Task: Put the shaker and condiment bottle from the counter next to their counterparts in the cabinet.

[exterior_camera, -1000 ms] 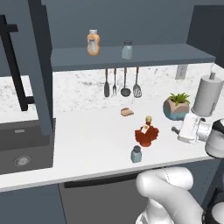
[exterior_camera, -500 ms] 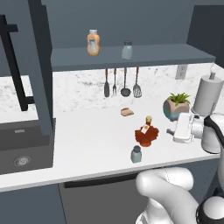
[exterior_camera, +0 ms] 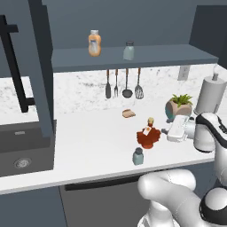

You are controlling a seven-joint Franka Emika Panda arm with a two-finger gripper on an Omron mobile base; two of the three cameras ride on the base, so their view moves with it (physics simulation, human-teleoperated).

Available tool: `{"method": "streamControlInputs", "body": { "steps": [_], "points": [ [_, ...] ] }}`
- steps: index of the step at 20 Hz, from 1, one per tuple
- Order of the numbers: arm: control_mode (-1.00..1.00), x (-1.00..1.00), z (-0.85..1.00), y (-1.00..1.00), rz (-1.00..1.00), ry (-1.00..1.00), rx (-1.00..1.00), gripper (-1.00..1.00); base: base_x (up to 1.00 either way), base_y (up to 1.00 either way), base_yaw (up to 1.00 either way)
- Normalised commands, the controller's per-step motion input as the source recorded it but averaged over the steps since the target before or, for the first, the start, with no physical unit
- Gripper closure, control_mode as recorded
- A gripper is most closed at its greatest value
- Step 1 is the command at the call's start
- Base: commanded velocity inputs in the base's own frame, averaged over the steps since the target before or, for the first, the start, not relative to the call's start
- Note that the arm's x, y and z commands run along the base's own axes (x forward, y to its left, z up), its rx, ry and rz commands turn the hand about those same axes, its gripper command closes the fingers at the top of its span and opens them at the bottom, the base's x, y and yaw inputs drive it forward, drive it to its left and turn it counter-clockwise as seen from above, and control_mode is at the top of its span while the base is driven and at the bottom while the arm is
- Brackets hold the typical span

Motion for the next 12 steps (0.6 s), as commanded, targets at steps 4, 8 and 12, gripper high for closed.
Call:
{"method": "streamControlInputs", "body": {
  "steps": [4, 8, 12],
  "points": [
    [-1.0, 0.13, -0.11, 0.09, -0.04, 0.0, 0.02, -1.0, 0.0, 0.0, 0.0],
    [-1.0, 0.61, -0.05, -0.03, 0.03, 0.02, 0.04, -1.0, 0.0, 0.0, 0.0],
    [-1.0, 0.72, 0.0, -0.14, 0.07, 0.0, 0.07, -1.0, 0.0, 0.0, 0.0]
  ]
}}
